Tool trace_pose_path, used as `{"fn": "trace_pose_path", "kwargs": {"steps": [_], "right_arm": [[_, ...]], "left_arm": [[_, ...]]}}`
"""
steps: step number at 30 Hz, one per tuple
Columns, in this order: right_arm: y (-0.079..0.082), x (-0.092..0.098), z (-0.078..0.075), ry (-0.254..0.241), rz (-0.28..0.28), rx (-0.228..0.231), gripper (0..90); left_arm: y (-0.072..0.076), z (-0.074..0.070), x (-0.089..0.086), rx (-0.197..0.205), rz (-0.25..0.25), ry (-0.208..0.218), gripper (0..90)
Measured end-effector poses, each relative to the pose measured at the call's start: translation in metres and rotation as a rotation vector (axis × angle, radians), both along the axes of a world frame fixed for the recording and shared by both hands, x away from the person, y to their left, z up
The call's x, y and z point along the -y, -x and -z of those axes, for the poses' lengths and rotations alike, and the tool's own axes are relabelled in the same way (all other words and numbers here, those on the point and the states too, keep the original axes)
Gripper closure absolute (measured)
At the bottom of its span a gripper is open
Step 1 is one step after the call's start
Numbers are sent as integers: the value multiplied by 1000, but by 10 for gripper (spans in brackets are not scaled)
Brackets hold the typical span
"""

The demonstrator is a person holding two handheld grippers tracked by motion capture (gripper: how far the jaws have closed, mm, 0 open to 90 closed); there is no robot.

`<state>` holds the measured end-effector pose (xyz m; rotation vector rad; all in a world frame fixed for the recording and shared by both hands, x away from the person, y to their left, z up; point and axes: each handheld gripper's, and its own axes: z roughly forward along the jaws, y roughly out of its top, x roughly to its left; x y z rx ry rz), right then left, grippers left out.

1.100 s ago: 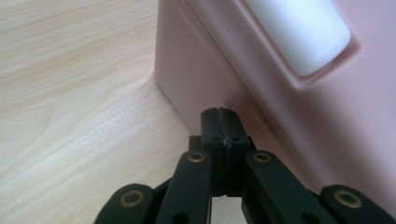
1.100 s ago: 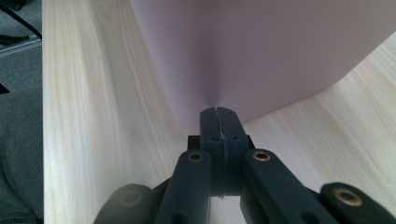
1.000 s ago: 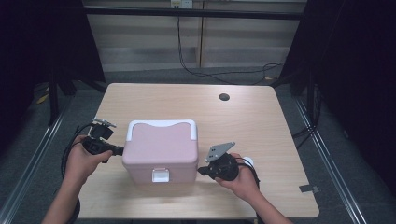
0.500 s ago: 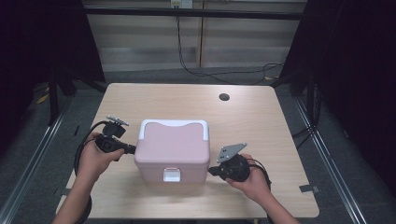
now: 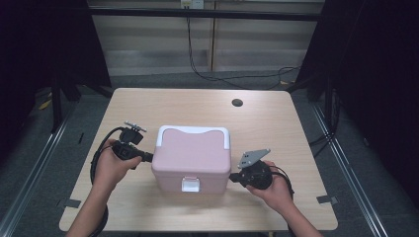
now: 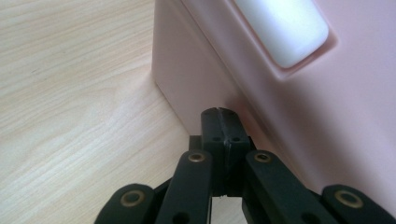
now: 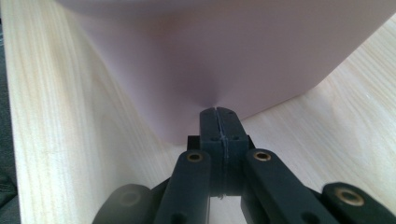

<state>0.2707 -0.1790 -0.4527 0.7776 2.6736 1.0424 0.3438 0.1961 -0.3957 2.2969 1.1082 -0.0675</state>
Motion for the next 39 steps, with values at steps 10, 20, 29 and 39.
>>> {"fn": "trace_pose_path", "kwargs": {"steps": [10,20,29,39], "right_arm": [[-9,12,0,18,46,-10,900],[-13,17,1,11,68,-13,900],[-13,22,-3,-37,76,-17,852],[-10,23,-21,-40,61,-46,900]], "left_arm": [[-2,1,13,-21,15,6,900],[1,1,14,-39,28,13,900],[-1,-10,9,-11,23,19,836],[-10,-29,-5,17,-32,19,690]]}}
